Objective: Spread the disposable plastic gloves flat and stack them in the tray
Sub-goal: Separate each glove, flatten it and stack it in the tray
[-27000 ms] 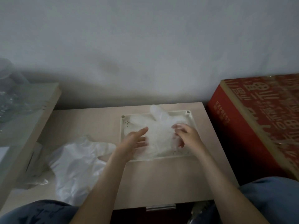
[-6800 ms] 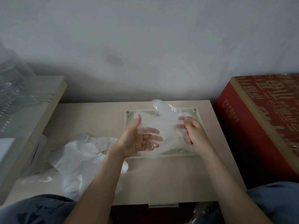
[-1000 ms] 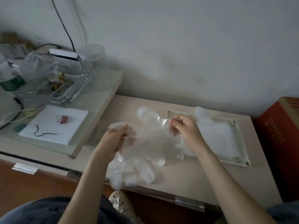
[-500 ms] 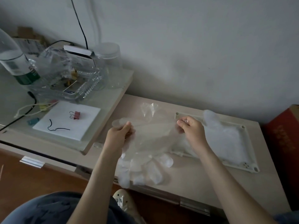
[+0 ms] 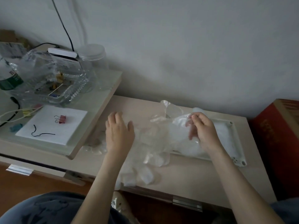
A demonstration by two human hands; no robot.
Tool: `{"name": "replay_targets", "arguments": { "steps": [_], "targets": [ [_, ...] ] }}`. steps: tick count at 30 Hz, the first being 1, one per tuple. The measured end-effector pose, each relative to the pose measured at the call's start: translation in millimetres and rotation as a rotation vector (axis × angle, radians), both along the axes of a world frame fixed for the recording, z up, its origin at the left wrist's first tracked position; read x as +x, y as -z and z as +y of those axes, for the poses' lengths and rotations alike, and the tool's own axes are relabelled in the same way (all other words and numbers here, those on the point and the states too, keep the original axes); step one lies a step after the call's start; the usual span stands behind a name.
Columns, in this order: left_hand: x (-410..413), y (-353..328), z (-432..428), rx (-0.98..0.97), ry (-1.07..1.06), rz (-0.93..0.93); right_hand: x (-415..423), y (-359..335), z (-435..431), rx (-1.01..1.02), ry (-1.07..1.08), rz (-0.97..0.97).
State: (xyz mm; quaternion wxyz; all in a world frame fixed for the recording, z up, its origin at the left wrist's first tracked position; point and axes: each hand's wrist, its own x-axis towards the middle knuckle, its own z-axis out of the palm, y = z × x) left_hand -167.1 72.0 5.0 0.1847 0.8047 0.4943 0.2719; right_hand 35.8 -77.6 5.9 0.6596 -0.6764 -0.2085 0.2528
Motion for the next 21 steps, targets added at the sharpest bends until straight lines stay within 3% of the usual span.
{"name": "replay_targets", "arguments": {
  "steps": [3,9,12,15,21],
  "targets": [
    [34,-8,-22,-0.225,0.245,-0.214,10,-7,-15,-0.029,0.01,-0.002],
    [97,-8,-50,-0.851,0.617,-0.3,29,-34,-56,-0.028,-0.114,-0.039],
    [123,-9,-50,-1.058,0.727,-0.354,44,-40,-75,-0.013,-0.137,-0.041],
    [144,-5,-51,-1.279,0.722,-0.546,61,-34,-86,-0.024,-0.095,-0.039],
    [176,-4,-50,-1.232,0.559,-0.666,89,0,-82,-0.138,-0.005,-0.073]
  ]
}}
